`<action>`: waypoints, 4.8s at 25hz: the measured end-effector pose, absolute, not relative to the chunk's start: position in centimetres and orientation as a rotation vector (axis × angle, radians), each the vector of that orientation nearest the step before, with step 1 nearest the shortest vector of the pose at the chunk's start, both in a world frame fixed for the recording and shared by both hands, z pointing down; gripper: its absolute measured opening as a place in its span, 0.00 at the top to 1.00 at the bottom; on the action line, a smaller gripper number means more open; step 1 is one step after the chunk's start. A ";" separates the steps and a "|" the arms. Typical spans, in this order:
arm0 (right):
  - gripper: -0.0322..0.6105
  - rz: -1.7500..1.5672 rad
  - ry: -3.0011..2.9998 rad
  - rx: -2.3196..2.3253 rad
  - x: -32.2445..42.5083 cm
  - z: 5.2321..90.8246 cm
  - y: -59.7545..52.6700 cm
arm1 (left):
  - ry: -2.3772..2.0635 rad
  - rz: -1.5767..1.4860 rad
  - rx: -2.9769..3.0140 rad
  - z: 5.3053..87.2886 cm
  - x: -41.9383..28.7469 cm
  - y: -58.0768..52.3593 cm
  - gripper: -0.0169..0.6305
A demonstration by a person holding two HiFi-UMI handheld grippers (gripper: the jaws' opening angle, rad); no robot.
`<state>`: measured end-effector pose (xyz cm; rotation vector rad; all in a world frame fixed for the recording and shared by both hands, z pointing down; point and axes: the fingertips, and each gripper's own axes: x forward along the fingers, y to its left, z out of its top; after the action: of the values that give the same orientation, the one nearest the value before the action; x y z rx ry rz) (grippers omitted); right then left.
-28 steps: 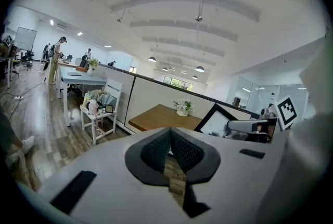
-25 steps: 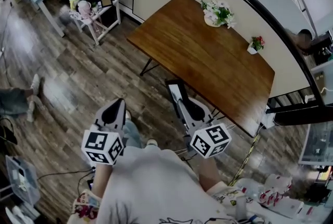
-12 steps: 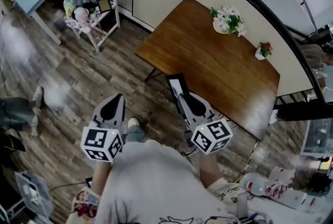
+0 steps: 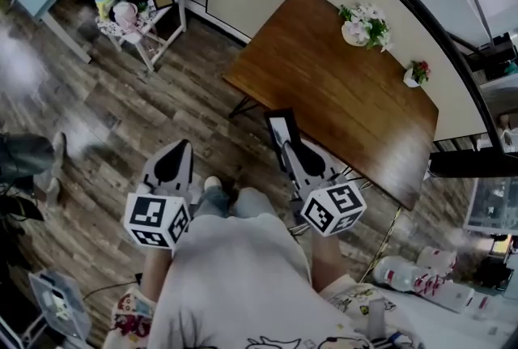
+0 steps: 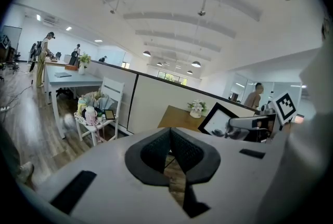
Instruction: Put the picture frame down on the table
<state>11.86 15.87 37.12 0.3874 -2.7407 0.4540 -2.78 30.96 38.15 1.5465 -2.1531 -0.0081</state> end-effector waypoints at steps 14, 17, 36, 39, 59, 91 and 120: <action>0.87 0.491 -2.702 0.495 11.0 39.6 11.7 | -2.087 0.066 1.622 39.9 -4.9 25.8 0.97; 0.87 0.497 -2.698 0.518 9.9 40.1 8.9 | -2.081 0.080 1.642 40.0 -6.4 23.0 0.97; 0.87 0.548 -2.675 0.696 3.2 39.7 -7.4 | -1.985 0.153 1.799 38.9 -15.0 3.6 0.97; 0.87 0.552 -2.681 0.717 2.9 39.7 -9.0 | -1.973 0.163 1.822 38.9 -15.5 1.5 0.97; 0.87 0.618 -2.644 0.973 4.2 38.8 -12.3 | -1.778 0.253 2.036 38.7 -14.7 -6.2 0.97; 0.87 0.806 -2.569 1.027 2.2 42.4 -13.6 | -1.612 0.356 2.063 42.5 -14.5 -8.6 0.97; 0.87 1.200 -2.448 0.912 -0.8 50.3 -10.4 | -1.531 0.390 1.975 48.9 -12.8 -7.4 0.97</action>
<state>-0.78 -10.37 50.28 0.9124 -2.4482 1.1999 -12.79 -7.40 48.91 1.9748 -1.5306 0.3899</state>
